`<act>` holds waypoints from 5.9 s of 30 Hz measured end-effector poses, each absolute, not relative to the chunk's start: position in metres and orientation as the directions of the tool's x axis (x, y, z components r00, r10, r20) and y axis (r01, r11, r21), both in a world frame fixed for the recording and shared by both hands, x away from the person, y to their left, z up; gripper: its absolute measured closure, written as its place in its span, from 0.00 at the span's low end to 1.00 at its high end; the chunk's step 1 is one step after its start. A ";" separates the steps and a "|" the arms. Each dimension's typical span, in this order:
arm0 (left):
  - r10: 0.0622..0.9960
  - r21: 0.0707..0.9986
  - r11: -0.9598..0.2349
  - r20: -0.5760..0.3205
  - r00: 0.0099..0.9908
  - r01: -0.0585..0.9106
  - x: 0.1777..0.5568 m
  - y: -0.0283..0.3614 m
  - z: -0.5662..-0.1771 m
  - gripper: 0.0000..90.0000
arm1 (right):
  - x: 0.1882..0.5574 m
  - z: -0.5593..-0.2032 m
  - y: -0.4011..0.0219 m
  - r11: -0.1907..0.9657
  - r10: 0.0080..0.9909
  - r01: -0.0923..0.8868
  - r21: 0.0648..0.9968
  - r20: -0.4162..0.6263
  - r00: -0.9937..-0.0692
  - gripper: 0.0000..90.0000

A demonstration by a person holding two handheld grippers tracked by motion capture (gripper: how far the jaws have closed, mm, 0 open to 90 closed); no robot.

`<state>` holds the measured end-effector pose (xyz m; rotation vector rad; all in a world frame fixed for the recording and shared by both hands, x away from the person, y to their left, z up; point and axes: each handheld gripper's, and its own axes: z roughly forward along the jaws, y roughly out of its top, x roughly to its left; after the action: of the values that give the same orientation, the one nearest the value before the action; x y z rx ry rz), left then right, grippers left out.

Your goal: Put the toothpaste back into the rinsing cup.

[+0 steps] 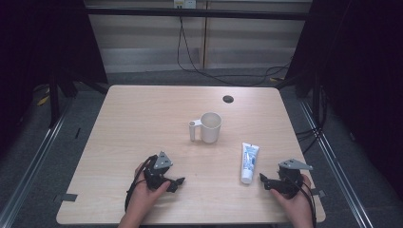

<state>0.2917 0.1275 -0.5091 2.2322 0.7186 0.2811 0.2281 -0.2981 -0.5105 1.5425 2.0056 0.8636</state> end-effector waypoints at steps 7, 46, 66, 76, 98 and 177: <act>0.576 0.726 -0.553 -0.021 0.817 0.408 0.292 0.128 -0.509 0.17 | 0.227 -0.510 -0.299 0.154 0.970 0.675 0.722 0.021 -0.244 0.20; 0.576 0.724 -0.555 -0.021 0.817 0.410 0.292 0.128 -0.509 0.17 | 0.275 -0.460 -0.289 0.133 0.976 0.797 0.589 0.064 -0.210 0.28; 0.576 0.726 -0.554 -0.020 0.817 0.408 0.292 0.128 -0.509 0.17 | 0.301 -0.443 -0.264 0.106 0.973 0.851 0.515 0.121 -0.195 0.30; 0.576 0.726 -0.553 -0.021 0.817 0.408 0.292 0.127 -0.509 0.17 | 0.309 -0.445 -0.254 0.094 0.974 0.868 0.488 0.137 -0.182 0.30; 0.576 0.726 -0.554 -0.021 0.817 0.408 0.292 0.128 -0.509 0.17 | 0.326 -0.457 -0.240 0.058 0.979 0.938 0.341 0.163 -0.120 0.30; 0.576 0.723 -0.556 -0.020 0.817 0.409 0.292 0.128 -0.509 0.17 | 0.341 -0.464 -0.226 -0.034 0.983 0.991 0.127 0.186 0.010 0.72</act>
<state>0.2918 0.1276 -0.5088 2.2372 0.7192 0.2814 0.3407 -0.2262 -0.4638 2.2602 2.2101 0.3552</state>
